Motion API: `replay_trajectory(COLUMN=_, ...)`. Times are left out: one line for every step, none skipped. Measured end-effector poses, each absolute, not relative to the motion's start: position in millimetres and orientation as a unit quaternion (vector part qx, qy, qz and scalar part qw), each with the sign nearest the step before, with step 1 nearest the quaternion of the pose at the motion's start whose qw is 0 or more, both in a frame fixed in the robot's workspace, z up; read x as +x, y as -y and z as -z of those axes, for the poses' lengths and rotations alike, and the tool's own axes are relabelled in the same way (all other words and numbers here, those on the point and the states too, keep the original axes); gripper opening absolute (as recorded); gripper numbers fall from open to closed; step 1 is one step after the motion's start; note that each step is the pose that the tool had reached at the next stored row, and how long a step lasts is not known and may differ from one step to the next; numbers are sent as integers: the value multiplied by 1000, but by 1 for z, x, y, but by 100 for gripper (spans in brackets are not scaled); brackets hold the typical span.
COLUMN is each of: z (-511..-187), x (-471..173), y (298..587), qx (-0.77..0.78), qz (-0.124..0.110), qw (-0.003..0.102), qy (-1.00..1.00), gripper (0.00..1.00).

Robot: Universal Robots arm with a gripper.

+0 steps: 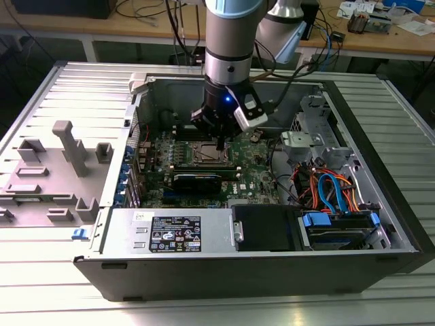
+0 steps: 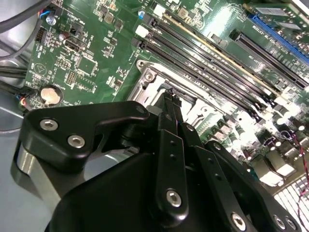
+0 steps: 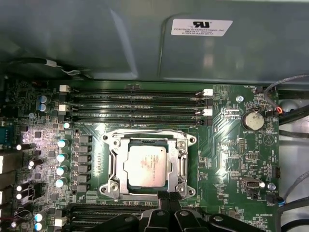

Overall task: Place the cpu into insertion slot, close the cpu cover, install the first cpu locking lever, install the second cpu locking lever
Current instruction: 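Install the second cpu locking lever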

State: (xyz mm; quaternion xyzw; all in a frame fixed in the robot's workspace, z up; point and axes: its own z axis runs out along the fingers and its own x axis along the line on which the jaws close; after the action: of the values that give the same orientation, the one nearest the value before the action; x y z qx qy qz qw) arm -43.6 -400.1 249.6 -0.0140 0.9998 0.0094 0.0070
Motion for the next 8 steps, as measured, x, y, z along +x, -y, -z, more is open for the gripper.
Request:
replay_trajectory(z=-251, x=-44, y=400, qx=-14, qz=-9, qw=7, qy=-1000, gripper=11)
replay_trajectory(z=-252, x=-44, y=400, qx=-14, qz=-9, qw=7, qy=-1000, gripper=11)
replay_trajectory(z=-252, x=-44, y=401, qx=-14, qz=-10, qw=7, qy=-1000, gripper=11)
replay_trajectory(z=-252, x=-44, y=403, qx=-14, qz=-9, qw=7, qy=-1000, gripper=11)
replay_trajectory(z=-252, x=-44, y=404, qx=-14, qz=-9, qw=7, qy=-1000, gripper=11)
replay_trajectory(z=-252, x=-44, y=405, qx=-14, qz=-9, qw=7, qy=-1000, gripper=11)
replay_trajectory(z=-252, x=-44, y=405, qx=-14, qz=-9, qw=7, qy=-1000, gripper=11)
replay_trajectory(z=-252, x=-44, y=405, qx=-14, qz=-9, qw=7, qy=-1000, gripper=11)
